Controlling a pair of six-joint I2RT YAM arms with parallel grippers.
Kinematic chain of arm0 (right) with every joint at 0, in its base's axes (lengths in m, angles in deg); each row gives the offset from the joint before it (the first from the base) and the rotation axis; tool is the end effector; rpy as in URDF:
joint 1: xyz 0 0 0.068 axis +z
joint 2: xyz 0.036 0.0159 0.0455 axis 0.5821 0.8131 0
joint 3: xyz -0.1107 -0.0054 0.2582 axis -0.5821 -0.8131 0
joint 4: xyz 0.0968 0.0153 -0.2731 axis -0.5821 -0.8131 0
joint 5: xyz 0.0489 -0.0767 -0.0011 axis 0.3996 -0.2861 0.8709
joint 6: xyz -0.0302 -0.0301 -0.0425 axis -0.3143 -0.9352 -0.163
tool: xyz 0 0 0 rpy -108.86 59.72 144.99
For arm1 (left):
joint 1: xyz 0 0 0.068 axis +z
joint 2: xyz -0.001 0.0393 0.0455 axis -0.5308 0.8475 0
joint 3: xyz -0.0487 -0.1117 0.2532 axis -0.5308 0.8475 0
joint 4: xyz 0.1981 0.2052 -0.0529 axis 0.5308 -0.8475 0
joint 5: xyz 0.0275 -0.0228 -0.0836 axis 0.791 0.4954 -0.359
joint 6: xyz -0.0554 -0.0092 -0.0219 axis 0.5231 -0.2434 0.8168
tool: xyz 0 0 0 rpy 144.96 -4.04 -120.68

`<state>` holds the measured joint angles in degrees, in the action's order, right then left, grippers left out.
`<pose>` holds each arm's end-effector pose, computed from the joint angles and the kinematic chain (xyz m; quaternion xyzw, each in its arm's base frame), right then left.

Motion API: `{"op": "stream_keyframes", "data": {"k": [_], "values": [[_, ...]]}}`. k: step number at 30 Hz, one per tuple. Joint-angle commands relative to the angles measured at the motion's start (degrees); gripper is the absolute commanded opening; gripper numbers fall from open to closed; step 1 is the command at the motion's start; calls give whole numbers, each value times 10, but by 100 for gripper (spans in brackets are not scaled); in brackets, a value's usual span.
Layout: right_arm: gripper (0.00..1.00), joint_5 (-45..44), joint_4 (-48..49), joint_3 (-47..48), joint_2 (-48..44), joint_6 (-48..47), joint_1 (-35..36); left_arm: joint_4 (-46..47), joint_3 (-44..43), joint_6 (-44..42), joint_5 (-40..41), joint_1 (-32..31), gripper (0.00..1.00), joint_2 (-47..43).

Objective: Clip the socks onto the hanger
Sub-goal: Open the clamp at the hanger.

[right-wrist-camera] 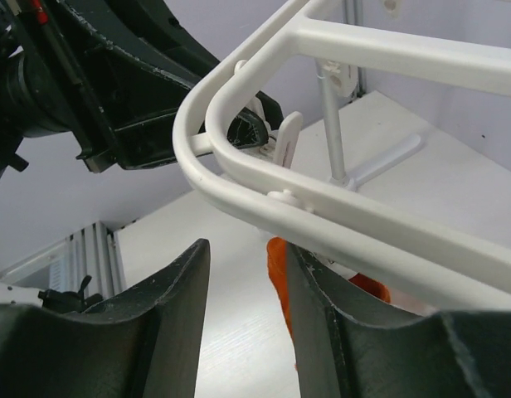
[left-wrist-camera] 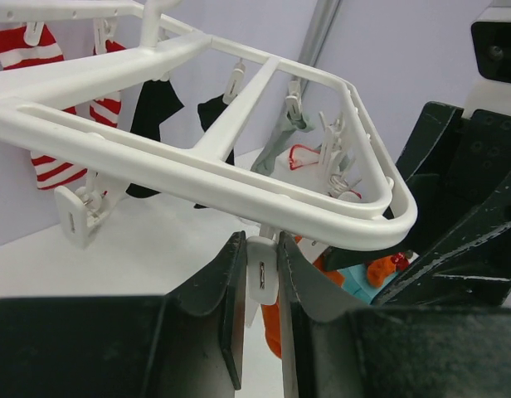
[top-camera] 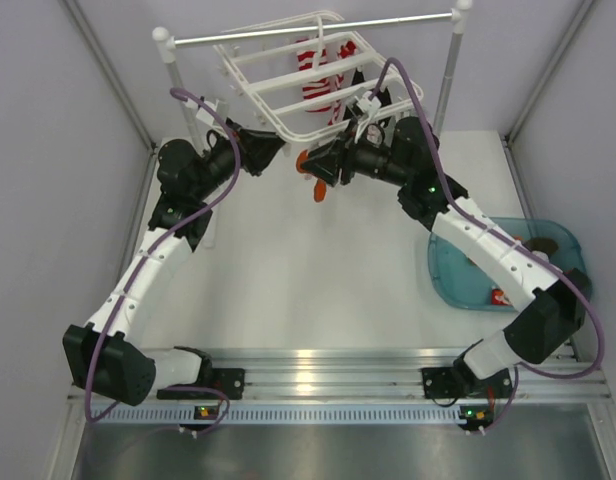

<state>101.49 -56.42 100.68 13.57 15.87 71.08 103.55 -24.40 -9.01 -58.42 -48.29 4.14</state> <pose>0.3001 0.2419 0.4433 -0.3071 0.6295 0.4620 0.5440 0.3069 -0.1124 0.4444 0.1657 0.6135 -0.4001 0.6604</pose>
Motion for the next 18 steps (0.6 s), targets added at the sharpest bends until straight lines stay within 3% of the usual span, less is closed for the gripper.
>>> {"op": "stream_keyframes", "data": {"k": [1, 8, 15, 18], "values": [[42, -18, 71, 18, 12, -5, 9, 9, -23, 5, 7, -2, 0, -15], [41, 3, 119, 4, 13, -4, 17, 40, -8, 15, -18, -2, 0, -16], [42, 17, 47, -15, -43, -46, 18, 53, -2, -10, -59, -1, 4, -24], [34, 74, 39, -15, -56, -51, 18, 49, -5, -25, -82, 1, 8, -24]]}}
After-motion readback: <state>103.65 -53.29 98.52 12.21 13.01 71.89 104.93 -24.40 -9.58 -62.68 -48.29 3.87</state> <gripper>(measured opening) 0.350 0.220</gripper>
